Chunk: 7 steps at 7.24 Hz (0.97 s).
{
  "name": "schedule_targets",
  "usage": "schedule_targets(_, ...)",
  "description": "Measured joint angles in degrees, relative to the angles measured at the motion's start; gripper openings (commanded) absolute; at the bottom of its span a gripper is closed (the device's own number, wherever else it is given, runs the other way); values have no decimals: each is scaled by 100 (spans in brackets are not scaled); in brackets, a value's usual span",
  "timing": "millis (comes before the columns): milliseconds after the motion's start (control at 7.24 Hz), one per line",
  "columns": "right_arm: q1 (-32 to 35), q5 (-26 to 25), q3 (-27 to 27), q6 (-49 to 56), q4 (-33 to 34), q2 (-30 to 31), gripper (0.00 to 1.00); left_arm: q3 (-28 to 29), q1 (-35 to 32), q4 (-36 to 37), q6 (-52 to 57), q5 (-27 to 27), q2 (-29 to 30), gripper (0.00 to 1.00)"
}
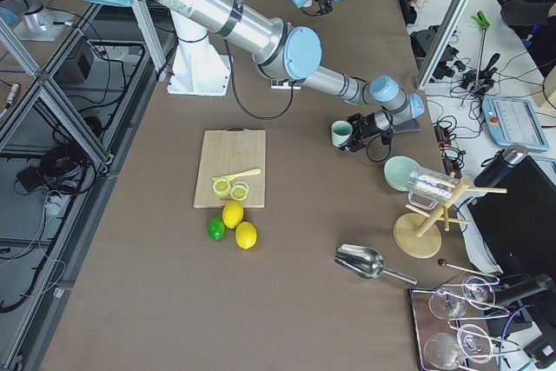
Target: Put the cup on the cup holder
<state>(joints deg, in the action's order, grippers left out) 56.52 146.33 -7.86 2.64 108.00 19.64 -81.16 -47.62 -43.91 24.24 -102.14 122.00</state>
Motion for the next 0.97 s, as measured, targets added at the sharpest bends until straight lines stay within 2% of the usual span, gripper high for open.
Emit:
schedule_targets(138, 0, 1, 2, 0, 50, -23, 66, -681, 1, -64, -354, -26, -142, 62)
schedule_targets(276, -3, 1, 3, 0, 84, -37, 21, -1316, 24, -233, -726, -29, -330, 64)
schedule_targets(414, -6, 1, 10, 0, 101, -51, 0, -1927, 59, -616, -1139, -17, -602, 64)
schedule_targets(967, 81, 1, 96, 24, 423, -323, 0, -3773, 85, -2625, -2490, 18, -1606, 65)
